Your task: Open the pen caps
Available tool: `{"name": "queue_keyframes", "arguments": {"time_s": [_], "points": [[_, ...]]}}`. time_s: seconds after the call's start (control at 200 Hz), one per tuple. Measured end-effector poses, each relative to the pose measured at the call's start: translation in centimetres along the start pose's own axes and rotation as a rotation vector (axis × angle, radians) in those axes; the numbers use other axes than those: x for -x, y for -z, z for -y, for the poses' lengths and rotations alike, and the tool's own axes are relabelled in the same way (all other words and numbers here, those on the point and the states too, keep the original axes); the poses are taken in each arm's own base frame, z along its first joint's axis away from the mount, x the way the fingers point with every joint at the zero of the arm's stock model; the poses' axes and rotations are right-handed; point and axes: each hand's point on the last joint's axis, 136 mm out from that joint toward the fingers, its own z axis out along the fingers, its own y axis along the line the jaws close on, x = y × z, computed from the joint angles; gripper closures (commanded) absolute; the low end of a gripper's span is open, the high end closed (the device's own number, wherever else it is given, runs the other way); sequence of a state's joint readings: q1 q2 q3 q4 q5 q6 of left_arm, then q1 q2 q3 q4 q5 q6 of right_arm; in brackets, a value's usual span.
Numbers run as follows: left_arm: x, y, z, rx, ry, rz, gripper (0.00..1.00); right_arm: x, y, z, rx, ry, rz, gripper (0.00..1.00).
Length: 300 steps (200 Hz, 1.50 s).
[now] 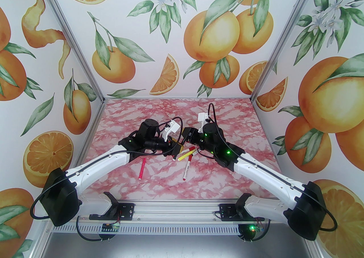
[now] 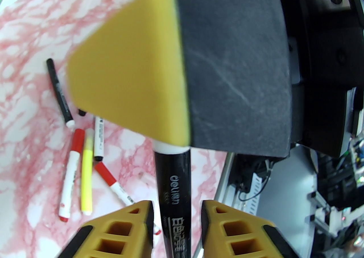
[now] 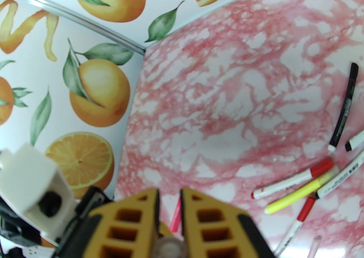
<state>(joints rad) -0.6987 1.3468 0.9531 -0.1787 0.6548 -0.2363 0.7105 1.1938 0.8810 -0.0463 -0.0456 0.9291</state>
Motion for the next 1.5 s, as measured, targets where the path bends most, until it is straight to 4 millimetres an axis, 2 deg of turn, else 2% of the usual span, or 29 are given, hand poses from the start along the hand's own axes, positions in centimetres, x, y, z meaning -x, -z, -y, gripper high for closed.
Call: {"name": "queue_keyframes", "arguments": {"time_s": [0.095,0.325,0.57,0.846,1.251,1.501], "points": [[-0.1,-0.2,0.4,-0.010,-0.006,-0.001,0.66,0.1,0.1,0.0,0.004,-0.009,0.005,0.88],[-0.1,-0.4,0.1,0.011,0.012,0.009,0.86,0.2,0.2,0.0,0.012,-0.021,0.008,0.91],[-0.4,-1.0,-0.4,0.061,-0.003,0.004,0.94,0.3,0.1,0.8,0.003,-0.029,0.016,0.93],[-0.6,-1.8,-0.6,0.164,-0.087,0.008,0.99,0.6,0.8,2.1,-0.075,-0.023,0.028,0.95],[0.9,-2.3,0.0,0.197,-0.147,0.077,1.00,2.5,2.0,2.6,-0.058,-0.057,0.036,0.99],[1.4,-3.4,0.0,0.201,-0.177,0.083,1.00,3.4,2.4,3.3,-0.069,-0.072,0.045,0.99]]}}
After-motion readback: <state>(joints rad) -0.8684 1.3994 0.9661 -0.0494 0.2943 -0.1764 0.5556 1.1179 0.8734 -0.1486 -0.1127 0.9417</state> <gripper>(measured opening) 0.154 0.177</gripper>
